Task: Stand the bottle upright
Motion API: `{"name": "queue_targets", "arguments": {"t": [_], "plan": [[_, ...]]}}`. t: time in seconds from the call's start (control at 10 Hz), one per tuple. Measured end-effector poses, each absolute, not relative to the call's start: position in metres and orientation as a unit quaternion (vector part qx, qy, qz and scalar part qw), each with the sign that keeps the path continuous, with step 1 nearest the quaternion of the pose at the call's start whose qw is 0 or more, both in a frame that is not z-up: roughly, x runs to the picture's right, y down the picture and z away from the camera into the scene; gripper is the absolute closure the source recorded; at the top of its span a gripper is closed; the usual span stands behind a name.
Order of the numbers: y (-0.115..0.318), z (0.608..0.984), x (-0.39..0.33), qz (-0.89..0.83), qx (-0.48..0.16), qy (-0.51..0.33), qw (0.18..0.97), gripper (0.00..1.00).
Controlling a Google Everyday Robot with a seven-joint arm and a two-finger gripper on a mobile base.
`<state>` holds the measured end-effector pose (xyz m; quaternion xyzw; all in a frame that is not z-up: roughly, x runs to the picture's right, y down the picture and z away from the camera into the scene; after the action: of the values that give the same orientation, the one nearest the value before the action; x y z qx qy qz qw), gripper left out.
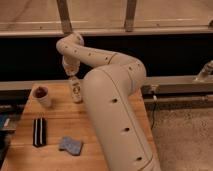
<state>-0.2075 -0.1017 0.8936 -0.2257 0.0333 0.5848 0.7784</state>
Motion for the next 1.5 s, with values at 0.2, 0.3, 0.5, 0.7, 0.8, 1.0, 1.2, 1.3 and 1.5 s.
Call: {"name": "queue_targets", "arguments": {"t": [0.2, 0.3, 0.5, 0.7, 0.8, 1.0, 1.2, 1.3, 1.5], "plan": [[-0.100, 0.898, -0.209, 0.585, -0.227, 0.032, 0.778, 0.77], [-0.100, 0.899, -0.209, 0.586, -0.226, 0.028, 0.778, 0.77], [-0.095, 0.897, -0.204, 0.589, -0.223, 0.029, 0.776, 0.76], [-0.095, 0.896, -0.201, 0.592, -0.221, 0.030, 0.775, 0.64], [-0.093, 0.896, -0.202, 0.591, -0.221, 0.029, 0.775, 0.56], [-0.084, 0.884, -0.194, 0.593, -0.217, 0.027, 0.775, 0.52], [-0.078, 0.874, -0.188, 0.593, -0.213, 0.029, 0.776, 0.34], [-0.077, 0.869, -0.193, 0.591, -0.213, 0.025, 0.778, 0.31], [-0.077, 0.863, -0.193, 0.589, -0.209, 0.023, 0.780, 0.31]]}}
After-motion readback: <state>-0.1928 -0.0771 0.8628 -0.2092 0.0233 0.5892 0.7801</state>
